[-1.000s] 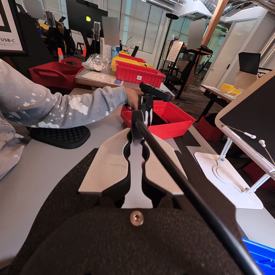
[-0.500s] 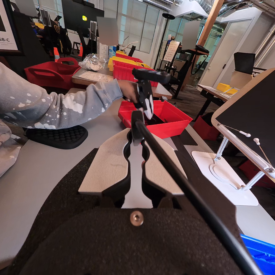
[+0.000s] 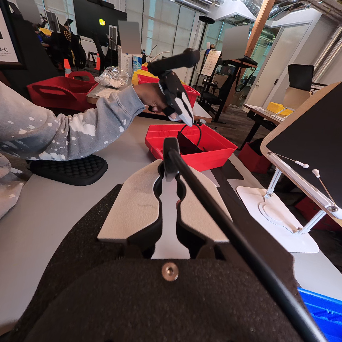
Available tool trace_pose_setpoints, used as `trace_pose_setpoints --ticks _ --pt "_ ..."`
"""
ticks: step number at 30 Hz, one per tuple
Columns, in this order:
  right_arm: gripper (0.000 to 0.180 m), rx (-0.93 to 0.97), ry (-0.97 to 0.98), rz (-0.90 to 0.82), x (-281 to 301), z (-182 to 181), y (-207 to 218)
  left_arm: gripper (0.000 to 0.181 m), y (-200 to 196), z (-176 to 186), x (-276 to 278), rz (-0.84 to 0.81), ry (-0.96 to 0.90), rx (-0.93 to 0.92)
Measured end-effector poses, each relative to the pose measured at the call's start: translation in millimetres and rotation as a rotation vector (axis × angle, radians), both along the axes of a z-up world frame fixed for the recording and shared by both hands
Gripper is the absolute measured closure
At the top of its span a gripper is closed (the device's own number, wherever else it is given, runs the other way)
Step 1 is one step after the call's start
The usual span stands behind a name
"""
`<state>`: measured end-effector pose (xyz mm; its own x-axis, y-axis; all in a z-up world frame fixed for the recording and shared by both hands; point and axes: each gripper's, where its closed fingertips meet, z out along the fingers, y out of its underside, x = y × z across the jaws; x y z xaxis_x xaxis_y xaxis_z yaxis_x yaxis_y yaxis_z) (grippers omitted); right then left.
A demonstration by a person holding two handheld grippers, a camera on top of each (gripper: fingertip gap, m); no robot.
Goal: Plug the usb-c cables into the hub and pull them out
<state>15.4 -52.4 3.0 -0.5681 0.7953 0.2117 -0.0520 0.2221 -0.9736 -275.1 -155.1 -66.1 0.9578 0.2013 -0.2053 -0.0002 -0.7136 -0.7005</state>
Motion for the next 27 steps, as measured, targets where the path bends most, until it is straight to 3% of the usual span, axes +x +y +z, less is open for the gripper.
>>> trace_pose_setpoints --ticks 14,18,24,27 --pt "0.169 0.002 -0.021 -0.004 -3 -6 1 0.176 6 91 64 -0.428 -0.583 0.647" --pt "0.169 0.005 -0.028 -0.001 -4 -8 0 0.177 8 83 69 -0.507 -0.748 0.655" --pt "0.169 0.01 -0.039 -0.001 -5 -10 0 0.177 33 33 63 -0.46 -0.9 0.537" --pt "0.169 0.005 -0.038 -0.001 -4 -10 1 0.176 42 33 79 -0.495 -0.892 0.505"
